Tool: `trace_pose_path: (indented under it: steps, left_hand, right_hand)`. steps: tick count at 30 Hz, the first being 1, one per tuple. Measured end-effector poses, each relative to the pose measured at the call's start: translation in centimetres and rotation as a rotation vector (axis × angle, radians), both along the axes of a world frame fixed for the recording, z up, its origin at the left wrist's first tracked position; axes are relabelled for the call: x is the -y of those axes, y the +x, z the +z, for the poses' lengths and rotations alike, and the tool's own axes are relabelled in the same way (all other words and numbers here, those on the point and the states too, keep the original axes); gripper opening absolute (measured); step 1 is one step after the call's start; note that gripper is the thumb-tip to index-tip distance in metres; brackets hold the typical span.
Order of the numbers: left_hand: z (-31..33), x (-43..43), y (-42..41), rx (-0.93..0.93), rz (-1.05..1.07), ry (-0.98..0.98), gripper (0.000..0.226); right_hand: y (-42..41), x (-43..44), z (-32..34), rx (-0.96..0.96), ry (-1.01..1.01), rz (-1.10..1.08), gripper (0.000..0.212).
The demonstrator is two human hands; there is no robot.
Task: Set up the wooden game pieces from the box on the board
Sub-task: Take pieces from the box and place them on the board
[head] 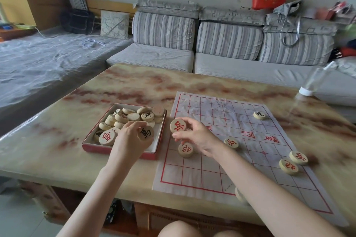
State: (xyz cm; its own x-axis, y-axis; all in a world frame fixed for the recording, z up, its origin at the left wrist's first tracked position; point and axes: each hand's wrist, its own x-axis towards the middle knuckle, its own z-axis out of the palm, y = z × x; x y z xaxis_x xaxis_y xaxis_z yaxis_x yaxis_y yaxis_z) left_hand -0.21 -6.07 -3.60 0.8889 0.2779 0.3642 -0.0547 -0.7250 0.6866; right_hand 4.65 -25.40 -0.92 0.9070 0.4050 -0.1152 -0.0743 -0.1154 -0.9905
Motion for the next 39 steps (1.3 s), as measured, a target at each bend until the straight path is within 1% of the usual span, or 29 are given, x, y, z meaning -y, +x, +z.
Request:
trace_pose_path:
  steps: [6,10,13,19,24,28,31,33,37,39]
  left_hand:
    - [0.5,2.4,0.3,-0.017,-0.078,-0.02,0.039]
    - [0.5,3.6,1.1,0.002,-0.137,-0.023,0.04]
    - [0.6,4.2,1.6,0.004,-0.156,-0.03,0.04]
    - [0.1,5.0,2.4,-0.041,-0.175,0.018,0.042]
    - [-0.2,5.4,3.0,-0.049,-0.192,0.042,0.046]
    - [-0.2,5.8,3.4,-0.041,-0.201,0.027,0.048]
    - [-0.3,6.3,4.1,-0.049,-0.208,0.013,0.047]
    - [-0.3,6.9,4.7,-0.062,-0.218,0.001,0.045]
    - [-0.1,7.9,7.4,-0.081,-0.243,-0.029,0.044]
    - [0.2,8.5,9.2,-0.077,-0.25,-0.027,0.044]
  right_hand:
    - [0.5,3.9,-0.4,0.09,-0.115,-0.141,0.054]
    - [1.8,6.3,-1.3,0.193,-0.366,-0.186,0.052]
    - [2.6,7.5,-2.2,0.248,-0.475,-0.222,0.052]
    - [2.9,7.3,-4.1,0.371,-0.679,-0.15,0.05]
    - [3.1,7.0,-4.9,0.372,-0.728,-0.12,0.049]
    - [3.1,7.1,-5.2,0.427,-0.802,-0.077,0.054]
    - [3.3,7.4,-5.0,0.406,-0.775,-0.065,0.059]
    - [3.5,7.8,-4.5,0.413,-0.708,-0.074,0.054]
    - [4.4,9.1,-3.5,0.412,-0.594,-0.102,0.035]
    - [5.4,9.7,-3.2,0.391,-0.556,-0.128,0.03]
